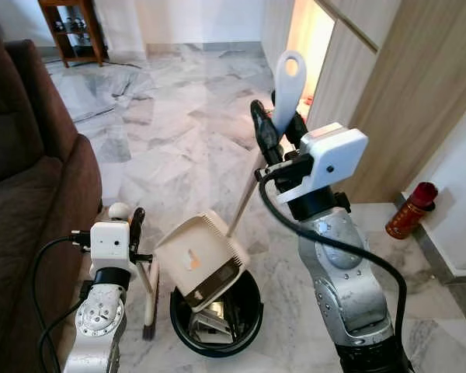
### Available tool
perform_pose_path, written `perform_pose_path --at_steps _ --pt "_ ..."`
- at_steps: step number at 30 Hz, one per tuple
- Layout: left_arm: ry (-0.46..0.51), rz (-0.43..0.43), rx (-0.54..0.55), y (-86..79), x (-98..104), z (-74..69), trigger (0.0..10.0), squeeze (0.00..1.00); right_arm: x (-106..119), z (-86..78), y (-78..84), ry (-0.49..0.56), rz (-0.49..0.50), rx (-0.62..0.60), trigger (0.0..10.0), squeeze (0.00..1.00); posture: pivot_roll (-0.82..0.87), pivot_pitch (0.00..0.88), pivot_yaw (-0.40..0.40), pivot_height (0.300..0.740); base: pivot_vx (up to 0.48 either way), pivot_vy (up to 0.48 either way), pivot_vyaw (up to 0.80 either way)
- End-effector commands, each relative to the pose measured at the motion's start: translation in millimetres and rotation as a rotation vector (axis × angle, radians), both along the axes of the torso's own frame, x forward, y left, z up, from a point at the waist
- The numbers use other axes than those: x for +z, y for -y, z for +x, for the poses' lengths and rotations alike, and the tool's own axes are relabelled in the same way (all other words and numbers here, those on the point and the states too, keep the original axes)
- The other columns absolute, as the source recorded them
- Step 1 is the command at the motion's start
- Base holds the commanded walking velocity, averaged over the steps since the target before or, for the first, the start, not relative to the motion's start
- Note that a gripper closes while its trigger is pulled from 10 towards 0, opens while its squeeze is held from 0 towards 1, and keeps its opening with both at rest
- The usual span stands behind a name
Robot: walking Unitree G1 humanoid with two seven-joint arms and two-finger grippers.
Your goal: Sweep floor
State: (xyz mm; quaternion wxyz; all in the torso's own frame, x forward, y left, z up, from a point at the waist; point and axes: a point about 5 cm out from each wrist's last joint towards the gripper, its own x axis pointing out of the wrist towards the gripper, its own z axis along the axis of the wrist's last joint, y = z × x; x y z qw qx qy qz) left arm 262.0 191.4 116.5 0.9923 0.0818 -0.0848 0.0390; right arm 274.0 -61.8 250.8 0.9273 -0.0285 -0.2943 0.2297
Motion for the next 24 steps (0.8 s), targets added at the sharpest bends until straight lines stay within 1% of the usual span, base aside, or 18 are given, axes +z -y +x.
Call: perform_pose_path --at_steps 1,2,3,4,5,8,9,11,14,17,19,24 --pt "0.047 0.008 -0.017 2.3 8 0.2 10.0 0.00 19 -14.2 -6.7 0.128 -0.004 0.052 10.0 0.00 0.08 0.104 -0.007 0.740 0.000 0.000 0.00" --pt "0.047 0.007 -0.018 2.6 8 0.2 10.0 0.00 19 -15.4 -8.8 0.136 -0.020 0.062 10.0 0.00 0.08 0.104 -0.007 0.740 0.000 0.000 0.00" --pt "0.047 0.006 -0.019 2.9 8 0.2 10.0 0.00 17 -20.0 -16.4 0.159 -0.071 0.096 10.0 0.00 0.08 0.104 -0.006 0.740 0.000 0.000 0.00" --pt "0.047 0.006 -0.019 2.9 8 0.2 10.0 0.00 17 -20.0 -16.4 0.159 -0.071 0.096 10.0 0.00 0.08 0.104 -0.006 0.740 0.000 0.000 0.00" --pt "0.048 0.005 -0.019 2.7 8 0.2 10.0 0.00 16 -24.2 -21.7 0.172 -0.093 0.127 10.0 0.00 0.08 0.105 -0.005 0.740 0.000 0.000 0.00" --pt "0.048 0.005 -0.018 2.5 8 0.2 10.0 0.00 17 -27.9 -25.4 0.185 -0.106 0.155 10.0 0.00 0.08 0.104 -0.005 0.740 0.000 0.000 0.00" --pt "0.048 0.005 -0.018 2.7 8 0.3 10.0 0.00 17 -31.3 -29.2 0.199 -0.127 0.179 10.0 0.00 0.08 0.104 -0.004 0.740 0.000 0.000 0.00" --pt "0.049 0.005 -0.019 2.8 8 0.5 10.0 0.00 17 -32.7 -30.8 0.207 -0.141 0.189 10.0 0.00 0.09 0.105 -0.005 0.740 0.000 0.000 0.00" --pt "0.052 0.004 -0.019 2.8 9 0.8 10.0 0.00 17 -38.4 -37.2 0.244 -0.192 0.219 10.0 0.00 0.09 0.105 -0.004 0.740 0.000 0.000 0.00" --pt "0.052 0.003 -0.018 2.8 9 0.9 10.0 0.00 17 -40.0 -38.7 0.258 -0.205 0.225 10.0 0.00 0.09 0.105 -0.004 0.740 0.000 0.000 0.00" --pt "0.052 0.003 -0.019 3.0 9 1.1 10.0 0.00 18 -43.7 -42.2 0.284 -0.244 0.244 10.0 0.00 0.09 0.105 -0.003 0.740 0.000 0.000 0.00" --pt "0.052 0.002 -0.019 2.9 9 1.1 10.0 0.00 15 -48.9 -47.8 0.292 -0.293 0.290 10.0 0.00 0.09 0.104 -0.003 0.740 0.000 0.000 0.00"
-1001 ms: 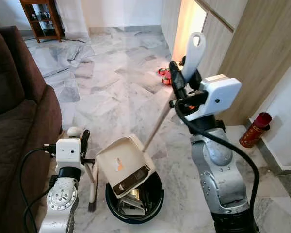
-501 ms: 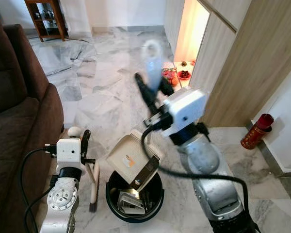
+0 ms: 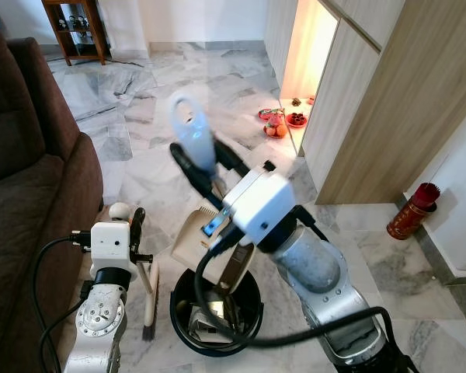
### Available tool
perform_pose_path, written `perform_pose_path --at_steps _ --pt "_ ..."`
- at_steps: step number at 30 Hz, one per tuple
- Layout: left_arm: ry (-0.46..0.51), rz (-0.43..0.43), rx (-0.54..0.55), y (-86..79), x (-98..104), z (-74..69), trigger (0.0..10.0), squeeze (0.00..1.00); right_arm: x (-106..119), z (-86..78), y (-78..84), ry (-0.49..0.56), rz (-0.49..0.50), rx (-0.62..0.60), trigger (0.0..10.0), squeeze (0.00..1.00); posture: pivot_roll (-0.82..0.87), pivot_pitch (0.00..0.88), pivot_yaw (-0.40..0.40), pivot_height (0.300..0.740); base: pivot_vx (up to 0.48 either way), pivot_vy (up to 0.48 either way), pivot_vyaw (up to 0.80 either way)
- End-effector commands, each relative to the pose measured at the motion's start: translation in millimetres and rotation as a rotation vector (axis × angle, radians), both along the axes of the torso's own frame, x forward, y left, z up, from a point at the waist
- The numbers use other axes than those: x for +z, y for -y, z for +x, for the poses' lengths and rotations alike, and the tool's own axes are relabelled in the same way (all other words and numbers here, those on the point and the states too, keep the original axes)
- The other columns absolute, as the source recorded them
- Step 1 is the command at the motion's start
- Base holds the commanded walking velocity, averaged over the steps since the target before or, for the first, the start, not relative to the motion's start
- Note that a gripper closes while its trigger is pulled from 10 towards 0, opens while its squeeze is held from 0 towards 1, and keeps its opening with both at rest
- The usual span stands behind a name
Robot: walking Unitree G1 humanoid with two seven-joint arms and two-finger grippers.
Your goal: Sweep floor
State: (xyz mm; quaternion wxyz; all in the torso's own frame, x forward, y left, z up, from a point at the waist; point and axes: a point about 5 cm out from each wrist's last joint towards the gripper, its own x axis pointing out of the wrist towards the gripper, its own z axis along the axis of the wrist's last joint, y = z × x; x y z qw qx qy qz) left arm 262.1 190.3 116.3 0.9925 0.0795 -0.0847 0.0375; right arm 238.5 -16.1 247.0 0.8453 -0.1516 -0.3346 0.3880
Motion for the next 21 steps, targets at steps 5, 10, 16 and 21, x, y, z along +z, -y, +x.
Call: perform_pose_path --at_steps 5,10,16,21 --pt "0.053 0.005 -0.015 2.1 9.1 1.2 10.0 0.00 17.1 -16.8 -5.9 0.095 0.006 0.089 10.0 0.00 0.09 0.101 -0.005 0.740 0.000 0.000 0.00" --pt "0.054 0.005 -0.014 2.1 9.2 1.4 10.0 0.00 16.6 -20.3 -9.2 0.066 0.003 0.128 10.0 0.00 0.09 0.100 -0.006 0.740 0.000 0.000 0.00" --pt "0.055 0.004 -0.014 2.1 9.3 1.4 10.0 0.00 17.2 -15.8 -4.6 0.070 0.003 0.094 10.0 0.00 0.09 0.098 -0.006 0.740 0.000 0.000 0.00" --pt "0.055 0.004 -0.015 2.4 9.1 1.4 10.0 0.00 17.1 -11.1 -1.6 0.066 0.006 0.059 10.0 0.00 0.09 0.095 -0.007 0.740 0.000 0.000 0.00"
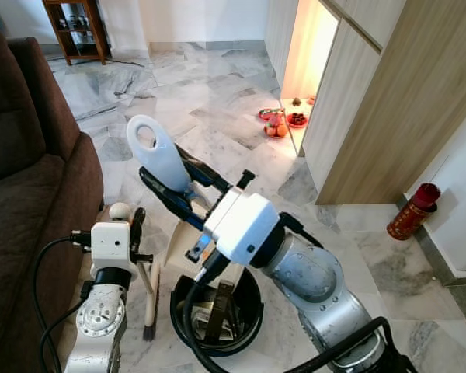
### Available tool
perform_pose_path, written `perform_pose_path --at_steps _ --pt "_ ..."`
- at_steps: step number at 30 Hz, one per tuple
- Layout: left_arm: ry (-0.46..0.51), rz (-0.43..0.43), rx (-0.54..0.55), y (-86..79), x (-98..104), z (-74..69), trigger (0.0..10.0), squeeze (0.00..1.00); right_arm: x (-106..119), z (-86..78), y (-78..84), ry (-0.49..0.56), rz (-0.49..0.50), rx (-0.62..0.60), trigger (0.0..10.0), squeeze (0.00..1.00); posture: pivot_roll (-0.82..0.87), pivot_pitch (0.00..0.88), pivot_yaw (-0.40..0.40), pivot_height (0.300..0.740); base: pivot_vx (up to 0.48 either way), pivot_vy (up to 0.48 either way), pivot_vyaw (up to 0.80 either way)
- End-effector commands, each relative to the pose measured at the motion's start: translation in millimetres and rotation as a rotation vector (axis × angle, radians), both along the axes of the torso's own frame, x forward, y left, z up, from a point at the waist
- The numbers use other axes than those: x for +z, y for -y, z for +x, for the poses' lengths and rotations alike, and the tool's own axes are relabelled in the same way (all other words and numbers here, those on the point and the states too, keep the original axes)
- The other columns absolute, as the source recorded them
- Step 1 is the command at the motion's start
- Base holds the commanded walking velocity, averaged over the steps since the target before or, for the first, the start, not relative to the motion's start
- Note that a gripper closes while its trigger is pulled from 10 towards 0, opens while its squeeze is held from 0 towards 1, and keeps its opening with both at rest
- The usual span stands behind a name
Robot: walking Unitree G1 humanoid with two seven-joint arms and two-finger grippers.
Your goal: Sweep floor
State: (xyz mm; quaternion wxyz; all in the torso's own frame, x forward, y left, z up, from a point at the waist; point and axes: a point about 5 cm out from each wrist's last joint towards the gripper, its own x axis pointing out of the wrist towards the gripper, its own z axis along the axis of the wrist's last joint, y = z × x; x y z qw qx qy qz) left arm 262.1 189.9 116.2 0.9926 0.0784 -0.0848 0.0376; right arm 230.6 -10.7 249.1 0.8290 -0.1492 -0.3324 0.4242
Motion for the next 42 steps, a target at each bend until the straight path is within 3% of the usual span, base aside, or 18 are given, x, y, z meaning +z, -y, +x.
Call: perform_pose_path --at_steps 1,3,7,9,19,27,33,42 --pt "0.055 0.006 -0.015 2.0 9 1.4 10.0 0.00 16 -1.8 4.7 0.068 0.044 -0.028 10.0 0.00 0.09 0.095 -0.007 0.740 0.000 0.000 0.00" --pt "0.055 0.007 -0.016 2.1 9 1.3 10.0 0.00 24 9.7 13.4 0.075 0.112 -0.136 10.0 0.00 0.09 0.091 -0.008 0.740 0.000 0.000 0.00" --pt "0.056 0.006 -0.017 2.4 9 1.3 10.0 0.00 31 21.7 27.0 0.142 0.132 -0.276 10.0 0.00 0.09 0.091 -0.008 0.740 0.000 0.000 0.00" --pt "0.058 0.004 -0.014 2.0 9 1.5 10.0 0.00 37 30.1 42.0 0.154 0.185 -0.371 10.0 0.00 0.09 0.091 -0.011 0.740 0.000 0.000 0.00" --pt "0.059 0.002 -0.014 2.6 9 1.8 10.0 0.00 36 42.5 60.3 0.153 0.232 -0.500 10.0 0.00 0.09 0.092 -0.014 0.740 0.000 0.000 0.00" --pt "0.054 -0.001 -0.018 3.4 8 1.6 10.0 0.00 8 63.2 88.6 0.098 0.167 -0.725 10.0 0.00 0.09 0.096 -0.016 0.740 0.000 0.000 0.00" --pt "0.040 -0.011 -0.042 6.0 6 0.8 10.0 0.00 -15 75.4 106.8 0.018 0.185 -0.848 10.0 0.00 0.08 0.103 -0.015 0.740 0.000 0.000 0.00" --pt "0.029 -0.018 -0.064 7.0 5 -2.0 10.0 0.00 -45 90.9 118.3 -0.082 0.155 -0.910 10.0 0.00 0.07 0.110 -0.021 0.740 0.000 0.000 0.00"
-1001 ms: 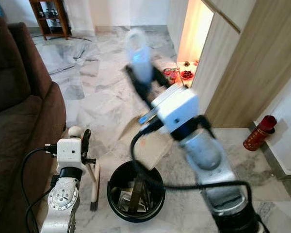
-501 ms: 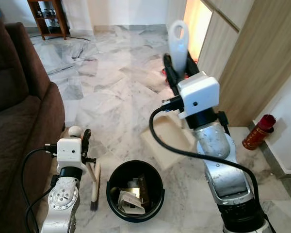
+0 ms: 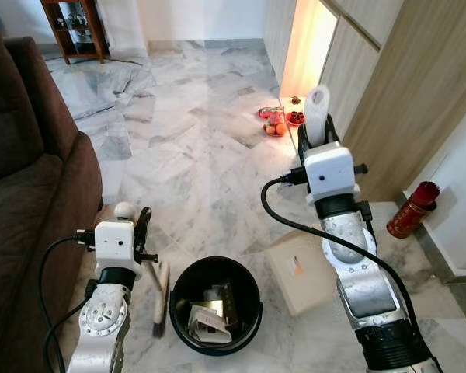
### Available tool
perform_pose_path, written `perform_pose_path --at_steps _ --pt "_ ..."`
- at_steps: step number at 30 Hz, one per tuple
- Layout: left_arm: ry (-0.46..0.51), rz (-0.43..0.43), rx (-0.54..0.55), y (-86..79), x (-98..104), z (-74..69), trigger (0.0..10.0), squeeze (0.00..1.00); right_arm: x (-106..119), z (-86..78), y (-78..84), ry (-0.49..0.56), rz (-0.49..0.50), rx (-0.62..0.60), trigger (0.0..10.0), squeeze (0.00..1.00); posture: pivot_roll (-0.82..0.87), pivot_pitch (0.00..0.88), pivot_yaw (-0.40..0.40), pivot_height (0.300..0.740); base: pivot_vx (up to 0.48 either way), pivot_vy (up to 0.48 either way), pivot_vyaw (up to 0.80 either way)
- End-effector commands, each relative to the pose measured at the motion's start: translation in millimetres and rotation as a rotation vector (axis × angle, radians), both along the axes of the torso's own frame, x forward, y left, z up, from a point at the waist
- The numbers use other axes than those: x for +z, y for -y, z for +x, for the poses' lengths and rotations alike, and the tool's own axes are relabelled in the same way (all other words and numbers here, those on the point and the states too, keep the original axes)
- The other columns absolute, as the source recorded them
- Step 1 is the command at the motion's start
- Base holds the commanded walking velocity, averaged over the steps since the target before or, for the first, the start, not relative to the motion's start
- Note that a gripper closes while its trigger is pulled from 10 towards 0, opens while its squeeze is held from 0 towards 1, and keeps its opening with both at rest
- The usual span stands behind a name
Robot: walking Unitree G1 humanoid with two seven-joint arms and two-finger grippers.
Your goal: Sweep floor
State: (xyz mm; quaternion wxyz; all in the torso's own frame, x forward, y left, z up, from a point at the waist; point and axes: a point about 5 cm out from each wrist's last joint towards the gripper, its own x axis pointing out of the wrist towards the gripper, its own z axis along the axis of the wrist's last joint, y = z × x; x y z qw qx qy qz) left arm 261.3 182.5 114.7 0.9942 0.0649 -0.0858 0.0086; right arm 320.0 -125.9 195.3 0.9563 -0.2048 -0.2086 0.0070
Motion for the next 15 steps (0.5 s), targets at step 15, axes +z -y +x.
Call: perform_pose_path --at_steps 15 --pt "0.025 -0.011 -0.026 1.8 7 -8.1 10.0 0.00 -31 16.0 25.2 -0.064 0.075 -0.116 10.0 0.00 0.08 0.110 -0.034 0.740 0.000 0.000 0.00"
